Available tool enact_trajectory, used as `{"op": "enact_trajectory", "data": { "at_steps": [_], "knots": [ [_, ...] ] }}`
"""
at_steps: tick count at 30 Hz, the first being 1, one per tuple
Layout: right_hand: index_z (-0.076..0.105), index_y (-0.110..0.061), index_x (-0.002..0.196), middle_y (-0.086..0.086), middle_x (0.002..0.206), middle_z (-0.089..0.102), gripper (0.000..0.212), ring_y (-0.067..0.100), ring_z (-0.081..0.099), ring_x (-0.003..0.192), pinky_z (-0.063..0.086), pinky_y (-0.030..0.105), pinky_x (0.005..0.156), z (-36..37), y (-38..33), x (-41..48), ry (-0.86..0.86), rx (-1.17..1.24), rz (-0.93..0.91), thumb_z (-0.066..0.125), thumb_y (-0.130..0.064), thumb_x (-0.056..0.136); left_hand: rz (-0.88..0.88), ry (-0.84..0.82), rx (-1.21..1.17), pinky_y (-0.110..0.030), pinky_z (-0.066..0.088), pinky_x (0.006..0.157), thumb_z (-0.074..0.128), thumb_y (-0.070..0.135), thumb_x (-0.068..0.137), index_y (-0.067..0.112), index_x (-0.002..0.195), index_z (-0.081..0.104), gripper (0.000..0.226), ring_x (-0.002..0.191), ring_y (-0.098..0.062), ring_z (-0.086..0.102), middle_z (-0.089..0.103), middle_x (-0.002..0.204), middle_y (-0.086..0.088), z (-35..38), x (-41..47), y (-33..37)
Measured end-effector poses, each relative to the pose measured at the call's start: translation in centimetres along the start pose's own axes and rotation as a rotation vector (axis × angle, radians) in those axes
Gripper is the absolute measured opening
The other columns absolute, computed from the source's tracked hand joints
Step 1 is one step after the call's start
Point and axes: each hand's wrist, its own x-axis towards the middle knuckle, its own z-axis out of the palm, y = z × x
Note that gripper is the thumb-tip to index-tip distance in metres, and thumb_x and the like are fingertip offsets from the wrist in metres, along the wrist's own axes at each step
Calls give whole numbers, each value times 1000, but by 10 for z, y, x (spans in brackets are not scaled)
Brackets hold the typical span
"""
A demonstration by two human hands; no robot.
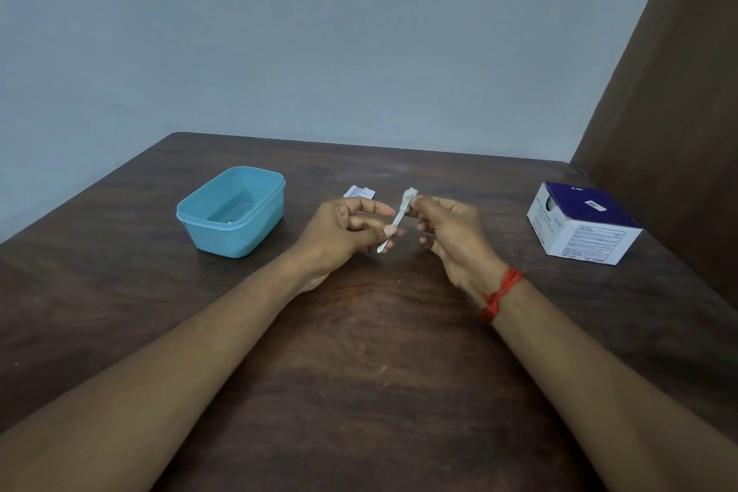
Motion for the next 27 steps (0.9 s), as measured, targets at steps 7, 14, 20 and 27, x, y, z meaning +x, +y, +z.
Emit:
{"op": "enact_trajectory", "data": {
  "at_steps": [7,14,20,27],
  "knots": [
    [78,-11,85,4,83,76,7,7,50,57,42,21,49,-1,3,0,-107,-97,0,73,-14,87,-9,46,-27,-39,60,85,81,18,77,10,118,65,45,98,-36,73,78,99,-14,-1,0,0],
    [77,-14,79,-3,75,75,9,6,47,56,40,21,48,1,0,-1,-37,-58,-38,72,-16,86,-88,-51,-65,-27,61,72,75,18,86,10,117,67,33,81,-21,74,77,98,-18,-3,1,2],
    [77,-13,85,-2,79,76,8,5,47,56,40,21,50,-2,-1,0,-33,-43,-45,72,-18,88,-141,-64,-40,-22,58,65,71,16,90,6,100,77,15,73,-15,72,77,86,-15,-5,5,1],
    [77,-13,88,-2,82,78,8,5,48,58,42,21,51,-3,-3,2,-7,-40,-44,74,-20,87,-141,-45,-7,-21,57,62,73,14,89,7,96,77,11,68,-14,70,76,81,-14,-4,6,0]
  ]
}}
